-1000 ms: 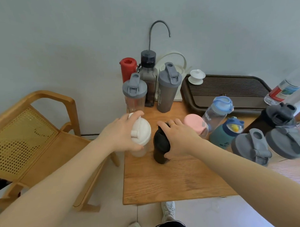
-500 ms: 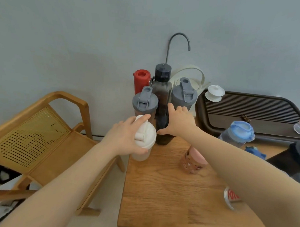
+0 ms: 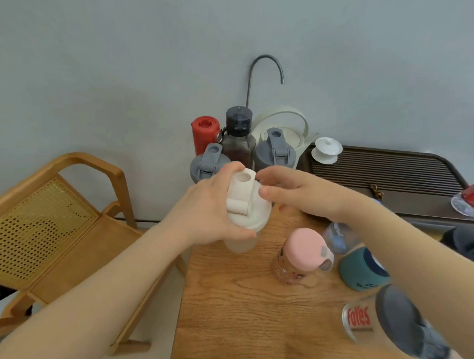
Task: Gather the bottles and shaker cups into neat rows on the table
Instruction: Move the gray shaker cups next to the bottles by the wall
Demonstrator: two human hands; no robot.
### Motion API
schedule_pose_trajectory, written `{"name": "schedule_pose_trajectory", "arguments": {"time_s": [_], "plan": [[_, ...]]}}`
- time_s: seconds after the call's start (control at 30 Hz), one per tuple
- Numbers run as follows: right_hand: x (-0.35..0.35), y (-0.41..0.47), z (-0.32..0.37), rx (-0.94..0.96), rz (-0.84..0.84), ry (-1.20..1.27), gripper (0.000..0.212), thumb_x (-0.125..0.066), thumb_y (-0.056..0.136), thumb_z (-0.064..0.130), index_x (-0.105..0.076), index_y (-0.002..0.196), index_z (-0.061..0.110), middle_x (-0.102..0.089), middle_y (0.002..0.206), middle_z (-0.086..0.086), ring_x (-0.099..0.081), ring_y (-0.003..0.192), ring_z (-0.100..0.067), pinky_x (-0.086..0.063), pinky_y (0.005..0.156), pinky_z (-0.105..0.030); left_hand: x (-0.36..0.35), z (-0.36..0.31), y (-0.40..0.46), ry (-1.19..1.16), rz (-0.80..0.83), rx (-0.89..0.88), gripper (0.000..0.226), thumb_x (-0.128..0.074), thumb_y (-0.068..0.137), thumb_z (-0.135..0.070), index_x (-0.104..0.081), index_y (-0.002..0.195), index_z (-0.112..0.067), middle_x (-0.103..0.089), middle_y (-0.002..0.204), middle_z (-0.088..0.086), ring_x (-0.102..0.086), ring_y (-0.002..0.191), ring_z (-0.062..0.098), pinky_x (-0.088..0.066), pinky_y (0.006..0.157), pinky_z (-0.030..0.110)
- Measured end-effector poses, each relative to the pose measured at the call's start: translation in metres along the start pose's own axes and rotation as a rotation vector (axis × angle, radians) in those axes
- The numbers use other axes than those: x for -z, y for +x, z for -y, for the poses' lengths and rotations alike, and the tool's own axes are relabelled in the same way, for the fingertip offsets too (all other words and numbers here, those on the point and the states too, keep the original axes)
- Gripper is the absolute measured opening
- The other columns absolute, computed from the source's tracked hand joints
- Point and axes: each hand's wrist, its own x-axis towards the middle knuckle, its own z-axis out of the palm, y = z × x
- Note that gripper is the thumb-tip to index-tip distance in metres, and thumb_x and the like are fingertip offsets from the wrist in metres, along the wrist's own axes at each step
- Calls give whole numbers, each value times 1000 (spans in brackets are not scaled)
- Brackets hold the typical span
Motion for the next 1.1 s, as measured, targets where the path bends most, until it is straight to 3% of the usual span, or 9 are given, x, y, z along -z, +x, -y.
{"name": "schedule_pose_trajectory", "arguments": {"time_s": [0.07, 0.17, 0.23, 0.3, 0.4, 0.53, 0.63, 0.93, 1.1], "plan": [[-5, -3, -1, 25, 37, 15, 54, -67, 81, 33, -39, 127, 31, -56, 112, 19, -56, 99, 10, -47, 81, -14, -5, -12, 8, -46, -20, -20, 98, -80, 53, -48, -15, 127, -43, -50, 114, -8, -55, 98, 16, -52, 82, 41], [-8, -4, -7, 67, -26, 94, 45, -73, 77, 11, -46, 102, 36, -58, 90, 22, -56, 76, 21, -43, 66, -2, -18, -23, 17, -59, -66, -36, 114, -78, 48, -54, -8, 137, -43, -51, 124, -7, -52, 109, 19, -47, 90, 44], [-4, -7, -8, 94, -105, 121, 44, -75, 75, 8, -48, 95, 36, -60, 86, 20, -58, 77, 17, -44, 69, -4, -21, -27, 22, -74, -69, -55, 125, -80, 46, -57, 0, 141, -41, -47, 131, -5, -48, 118, 20, -42, 98, 44], [5, -9, -13, 85, -192, 129, 51, -79, 71, 17, -50, 109, 34, -62, 97, 17, -59, 89, 10, -46, 78, -12, -14, -25, 27, -89, -32, -90, 129, -81, 49, -54, 4, 144, -37, -37, 143, -4, -37, 128, 16, -33, 107, 36], [30, -13, -24, 27, -292, 207, 56, -77, 73, 18, -46, 117, 30, -61, 101, 15, -59, 88, 9, -47, 74, -12, -4, -13, 33, 145, 11, -127, 112, -74, 59, -59, -9, 146, -29, -21, 153, -5, -19, 138, 14, -20, 111, 35], [47, -9, -53, -82, -291, 196, 53, -76, 72, 18, -49, 118, 25, -62, 104, 10, -59, 96, -5, -45, 79, -21, -29, 8, 39, 303, 123, -12, 88, -63, 76, -54, -14, 145, -30, -17, 154, 1, -16, 140, 22, -26, 110, 41], [39, 3, -77, -174, -246, 139, 64, -80, 68, 23, -47, 123, 26, -61, 107, 11, -58, 98, -4, -45, 77, -19, -52, 18, 43, 431, 145, 19, 80, -55, 83, -51, -8, 146, -32, -11, 155, 5, -19, 138, 27, -33, 105, 41], [15, 33, -109, -188, -158, 49, 84, -79, 71, 16, -23, 134, 21, -43, 97, 15, -48, 84, -2, -42, 61, -13, -56, 21, 55, 377, 61, 50, 52, -58, 87, -36, -42, 131, -14, -36, 136, 9, -47, 114, 27, -41, 90, 33], [22, 39, -108, -234, -132, -159, 90, -80, 70, 28, -22, 137, 15, -49, 108, 5, -51, 91, -11, -46, 70, -25, -63, 19, 58, 388, 5, 85, 49, -62, 81, -45, -47, 110, -9, -44, 118, 8, -50, 97, 23, -42, 76, 29]]}}
